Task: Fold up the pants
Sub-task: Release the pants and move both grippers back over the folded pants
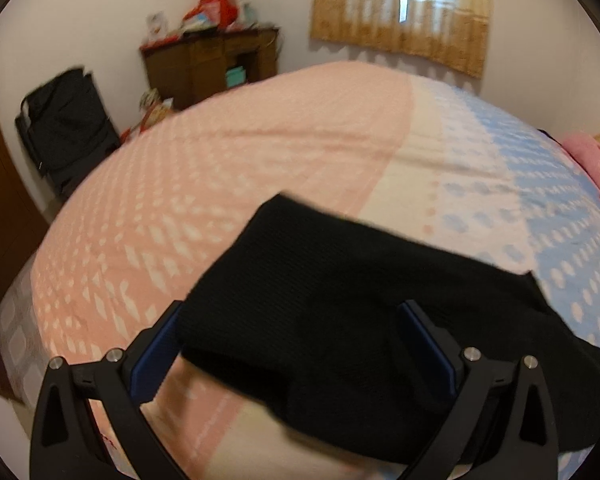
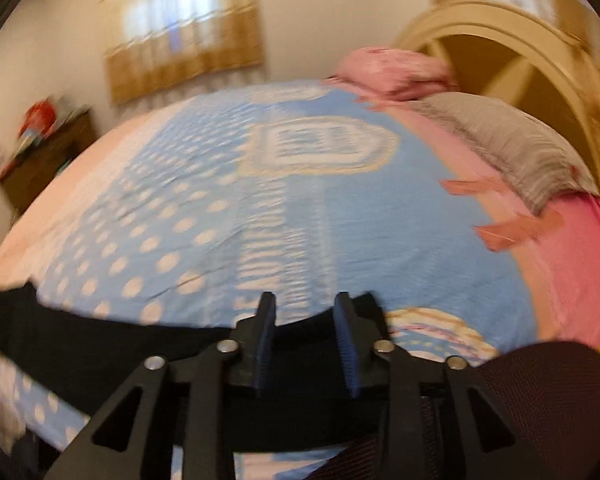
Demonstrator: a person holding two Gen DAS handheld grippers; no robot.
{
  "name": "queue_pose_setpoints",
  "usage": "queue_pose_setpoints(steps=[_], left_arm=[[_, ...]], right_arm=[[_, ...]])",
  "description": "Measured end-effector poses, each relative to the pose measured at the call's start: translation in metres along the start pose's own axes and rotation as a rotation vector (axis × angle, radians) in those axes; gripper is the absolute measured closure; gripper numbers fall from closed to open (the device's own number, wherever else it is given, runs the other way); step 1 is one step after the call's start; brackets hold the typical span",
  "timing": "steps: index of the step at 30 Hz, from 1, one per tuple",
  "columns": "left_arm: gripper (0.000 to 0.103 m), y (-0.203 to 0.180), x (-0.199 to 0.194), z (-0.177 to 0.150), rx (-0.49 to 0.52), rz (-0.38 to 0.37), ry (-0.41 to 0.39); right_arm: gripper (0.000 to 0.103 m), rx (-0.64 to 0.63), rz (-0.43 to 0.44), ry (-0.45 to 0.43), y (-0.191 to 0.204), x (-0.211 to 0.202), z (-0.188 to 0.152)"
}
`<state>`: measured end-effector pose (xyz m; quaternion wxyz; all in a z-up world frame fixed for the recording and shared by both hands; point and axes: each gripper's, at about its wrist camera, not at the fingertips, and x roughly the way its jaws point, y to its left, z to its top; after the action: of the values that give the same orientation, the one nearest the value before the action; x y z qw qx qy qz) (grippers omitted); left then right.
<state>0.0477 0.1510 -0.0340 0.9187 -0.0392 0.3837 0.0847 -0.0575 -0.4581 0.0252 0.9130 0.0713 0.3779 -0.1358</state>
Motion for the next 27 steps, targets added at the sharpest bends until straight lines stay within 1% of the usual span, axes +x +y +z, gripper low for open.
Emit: queue_pose_setpoints(steps=[1, 2, 4, 7, 9, 12, 14, 16, 17, 20, 21, 23, 26, 27], left_arm=[[0.0, -0.006, -0.005, 0.001, 0.016, -0.013, -0.016], [0.0, -0.014, -0.011, 0.002, 0.033, -0.033, -0.03], [0.0, -0.032, -0.02, 0.002, 0.077, -0.094, -0.045], [0.0, -0.062, -0.029, -0.003, 0.147, -0.179, -0.039], [0.0, -0.083, -0.031, -0.012, 0.188, -0.244, -0.005], [0.001, -0.111, -0.034, -0.027, 0.259, -0.316, 0.041], [0.001, -0.127, -0.038, -0.038, 0.315, -0.359, 0.057], [0.001, -0.139, -0.043, -0.046, 0.363, -0.379, 0.06], [0.001, -0.145, -0.044, -0.05, 0.388, -0.381, 0.059], [0.001, -0.157, -0.043, -0.06, 0.441, -0.368, 0.077], [0.001, -0.158, -0.041, -0.063, 0.444, -0.38, 0.097], [0.001, -0.158, -0.036, -0.068, 0.443, -0.399, 0.143], [0.001, -0.163, -0.029, -0.078, 0.446, -0.386, 0.173], [0.001, -0.164, -0.028, -0.081, 0.452, -0.377, 0.171]], right_arm=[[0.069, -0.051, 0.057, 0.023, 0.012, 0.005, 0.0], [0.069, -0.127, 0.086, 0.044, 0.028, 0.012, -0.002], [0.069, -0.309, 0.074, 0.075, 0.063, 0.027, -0.011], [0.069, -0.49, 0.082, 0.154, 0.095, 0.05, -0.022], [0.069, -0.558, 0.083, 0.196, 0.104, 0.064, -0.026], [0.069, -0.642, 0.101, 0.25, 0.108, 0.074, -0.029], [0.069, -0.709, 0.127, 0.305, 0.11, 0.076, -0.035], [0.069, -0.797, 0.126, 0.34, 0.118, 0.079, -0.042], [0.069, -0.836, 0.115, 0.338, 0.122, 0.078, -0.043], [0.069, -0.885, 0.116, 0.342, 0.13, 0.079, -0.038], [0.069, -0.892, 0.127, 0.339, 0.131, 0.08, -0.037], [0.069, -0.926, 0.181, 0.352, 0.137, 0.08, -0.041], [0.071, -1.047, 0.216, 0.35, 0.143, 0.078, -0.05], [0.072, -1.038, 0.227, 0.37, 0.143, 0.08, -0.048]])
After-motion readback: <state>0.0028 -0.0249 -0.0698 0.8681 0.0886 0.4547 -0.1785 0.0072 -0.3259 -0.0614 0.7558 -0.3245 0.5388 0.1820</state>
